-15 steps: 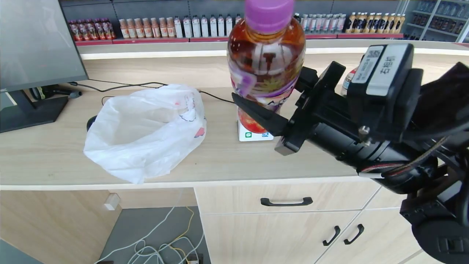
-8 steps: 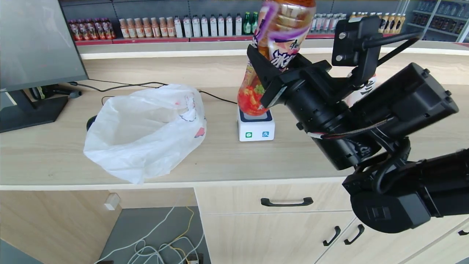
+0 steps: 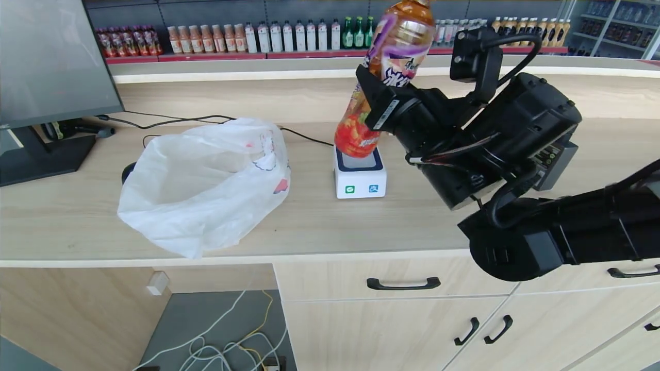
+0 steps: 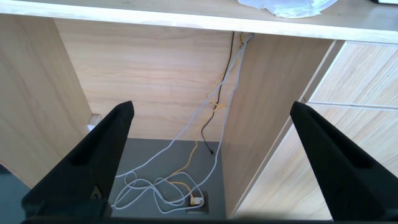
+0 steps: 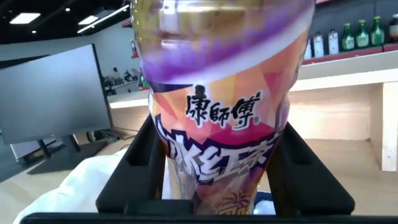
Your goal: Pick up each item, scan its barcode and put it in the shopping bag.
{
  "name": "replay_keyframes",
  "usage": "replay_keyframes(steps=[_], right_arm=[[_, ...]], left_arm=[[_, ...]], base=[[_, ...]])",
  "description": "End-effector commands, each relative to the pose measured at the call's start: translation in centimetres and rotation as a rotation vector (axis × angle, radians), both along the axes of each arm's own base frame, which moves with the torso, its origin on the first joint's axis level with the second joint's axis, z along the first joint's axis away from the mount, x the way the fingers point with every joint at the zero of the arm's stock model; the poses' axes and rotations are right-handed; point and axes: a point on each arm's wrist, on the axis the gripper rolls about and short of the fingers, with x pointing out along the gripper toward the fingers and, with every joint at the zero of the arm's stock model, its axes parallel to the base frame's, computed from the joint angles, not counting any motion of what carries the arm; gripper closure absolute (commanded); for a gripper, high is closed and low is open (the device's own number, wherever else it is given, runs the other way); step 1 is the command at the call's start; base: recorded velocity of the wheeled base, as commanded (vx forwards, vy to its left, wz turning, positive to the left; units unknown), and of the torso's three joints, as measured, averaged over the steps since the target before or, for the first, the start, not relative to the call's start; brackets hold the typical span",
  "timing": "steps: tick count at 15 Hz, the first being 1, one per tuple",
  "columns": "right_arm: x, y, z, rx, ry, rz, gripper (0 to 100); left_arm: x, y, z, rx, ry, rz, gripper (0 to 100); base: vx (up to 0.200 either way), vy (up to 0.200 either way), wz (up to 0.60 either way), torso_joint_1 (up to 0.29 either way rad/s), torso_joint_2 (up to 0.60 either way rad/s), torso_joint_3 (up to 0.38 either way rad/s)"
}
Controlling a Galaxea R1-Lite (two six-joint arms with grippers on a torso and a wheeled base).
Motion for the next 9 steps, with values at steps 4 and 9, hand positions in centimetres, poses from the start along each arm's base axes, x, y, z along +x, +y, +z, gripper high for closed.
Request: replay_keyframes(steps=[4,9], right_arm=[[3.3,-0.2,-0.1,0.184,0.095,-0.126,100],[4.6,0.4,-0.8,0.307,0.196,-0.129,100]], left_arm=[[0.0,0.0,0.0,0.000,0.000,0.000,0],[0.0,0.0,0.0,0.000,0.000,0.000,0]], base=[[0.000,0.000,0.00,0.000,0.00,0.000],[0.000,0.000,0.00,0.000,0.00,0.000]])
